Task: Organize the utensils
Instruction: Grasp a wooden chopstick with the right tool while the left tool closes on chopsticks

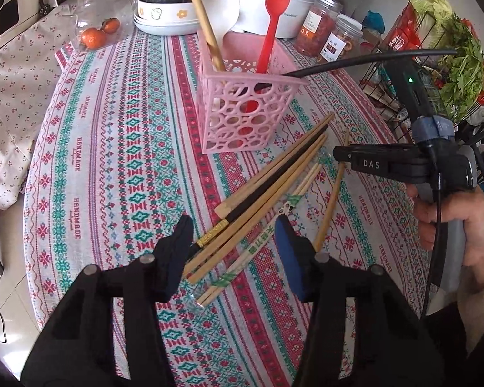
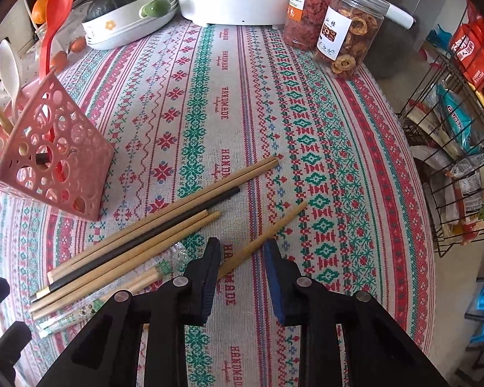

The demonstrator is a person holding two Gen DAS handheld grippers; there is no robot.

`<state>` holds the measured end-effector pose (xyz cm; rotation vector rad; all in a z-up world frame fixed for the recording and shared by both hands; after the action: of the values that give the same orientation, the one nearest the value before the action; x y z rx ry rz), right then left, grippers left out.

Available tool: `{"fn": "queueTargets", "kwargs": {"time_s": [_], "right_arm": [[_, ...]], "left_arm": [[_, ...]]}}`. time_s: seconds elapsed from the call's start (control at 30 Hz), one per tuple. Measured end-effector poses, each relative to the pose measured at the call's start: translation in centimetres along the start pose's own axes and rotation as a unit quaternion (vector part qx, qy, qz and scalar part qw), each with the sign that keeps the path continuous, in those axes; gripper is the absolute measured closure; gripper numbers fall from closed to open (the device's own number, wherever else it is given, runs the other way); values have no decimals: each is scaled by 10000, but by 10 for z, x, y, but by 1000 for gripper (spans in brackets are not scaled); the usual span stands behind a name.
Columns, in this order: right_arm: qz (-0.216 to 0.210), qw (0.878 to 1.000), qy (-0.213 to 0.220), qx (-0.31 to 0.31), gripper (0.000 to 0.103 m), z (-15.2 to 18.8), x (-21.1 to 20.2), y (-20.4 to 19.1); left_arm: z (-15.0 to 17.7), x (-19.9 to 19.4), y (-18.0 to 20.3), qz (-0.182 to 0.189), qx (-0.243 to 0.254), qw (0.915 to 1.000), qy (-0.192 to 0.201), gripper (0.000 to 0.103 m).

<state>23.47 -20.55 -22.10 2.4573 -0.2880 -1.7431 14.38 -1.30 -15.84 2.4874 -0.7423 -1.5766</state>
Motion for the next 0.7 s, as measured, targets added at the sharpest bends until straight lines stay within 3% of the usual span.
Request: {"fn": "queueTargets", "kwargs": {"time_s": [0.17,0.23,0.43,0.7], "right_arm": [[-388,9990,-124,-178,91,18,-5,9],[-593,9980,-172,-131,93,23,-5,15],[-688,9974,-160,-105,96,33,-10,31],[-781,9968,-177,-53,97,30,-13,40]], "left_arm": [[-13,17,-8,176,-19,9998,-84,67],[-19,26,-11,449,-91,9989,-113,70],[-28,53,-13,881,-285,9951,-355,79],[-23,61,-6,615,-79,9968,-503,85]]}}
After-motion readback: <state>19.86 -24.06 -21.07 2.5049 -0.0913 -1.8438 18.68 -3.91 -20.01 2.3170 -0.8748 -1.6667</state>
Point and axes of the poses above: each gripper's, at about its wrist camera, not at the fingertips, and x roughly the way its jaws point, y to its right, z to its underside, the point moved 4 cm from there along x, roughly the way its jaws point, and after that the axes turned 10 degrees about z, right-handed, at the moved point
